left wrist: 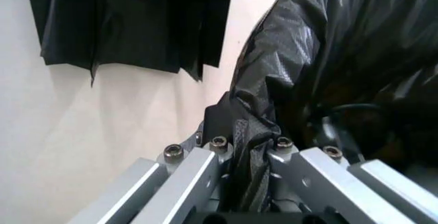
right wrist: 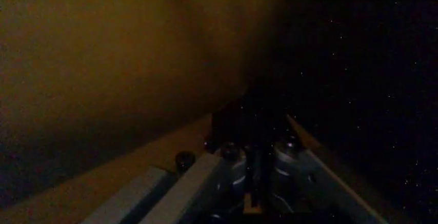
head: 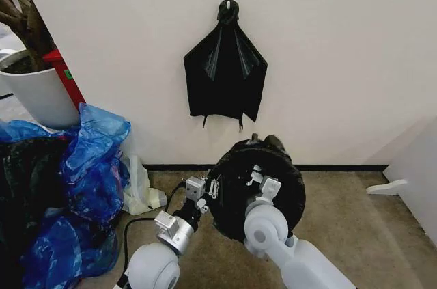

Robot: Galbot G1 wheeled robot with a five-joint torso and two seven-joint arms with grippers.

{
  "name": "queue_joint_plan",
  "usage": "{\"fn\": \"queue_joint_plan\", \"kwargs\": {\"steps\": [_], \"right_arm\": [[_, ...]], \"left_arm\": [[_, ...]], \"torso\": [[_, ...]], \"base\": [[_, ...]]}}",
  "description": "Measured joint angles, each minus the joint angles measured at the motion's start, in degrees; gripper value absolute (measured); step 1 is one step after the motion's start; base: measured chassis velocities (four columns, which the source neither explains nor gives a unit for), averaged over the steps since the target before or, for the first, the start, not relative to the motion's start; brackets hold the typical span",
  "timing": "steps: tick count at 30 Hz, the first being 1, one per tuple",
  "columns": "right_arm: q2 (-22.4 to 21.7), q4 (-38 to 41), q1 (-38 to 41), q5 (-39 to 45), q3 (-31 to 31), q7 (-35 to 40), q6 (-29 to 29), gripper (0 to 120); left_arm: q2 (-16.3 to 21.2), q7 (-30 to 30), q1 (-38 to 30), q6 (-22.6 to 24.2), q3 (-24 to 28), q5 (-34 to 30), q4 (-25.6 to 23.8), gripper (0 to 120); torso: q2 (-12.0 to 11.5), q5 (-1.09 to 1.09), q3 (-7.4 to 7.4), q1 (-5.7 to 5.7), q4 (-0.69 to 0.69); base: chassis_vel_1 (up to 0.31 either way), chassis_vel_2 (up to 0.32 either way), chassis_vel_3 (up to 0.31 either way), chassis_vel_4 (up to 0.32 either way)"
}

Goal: Place the garbage bag over the trash bin.

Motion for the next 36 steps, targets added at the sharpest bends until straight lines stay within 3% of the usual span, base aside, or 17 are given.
{"fn": "queue_joint_plan", "kwargs": {"steps": [8,23,36], "right_arm": [[-0.24,-0.58,0.27,0.08,0.65,-0.18,0.06,0],[-1.03,-0.69,0.32,2.71,1.28,-0.22,0.05,0],[-2.74,6.8,-0.92,5.35,-0.8,0.4,-0.85,0]], "left_arm": [[0.84,0.87,0.41,1.65,0.15,-2.6,-1.6,1],[1.82,3.74,0.39,1.57,-0.12,-1.91,-3.6,1],[0.11,1.26,-2.73,1.45,-1.22,-2.8,3.78,1]], "torso": [[0.0,0.0,0.0,0.0,0.0],[0.0,0.0,0.0,0.0,0.0],[0.0,0.0,0.0,0.0,0.0]], "base": [[0.0,0.0,0.0,0.0],[0.0,0.0,0.0,0.0],[0.0,0.0,0.0,0.0]]}}
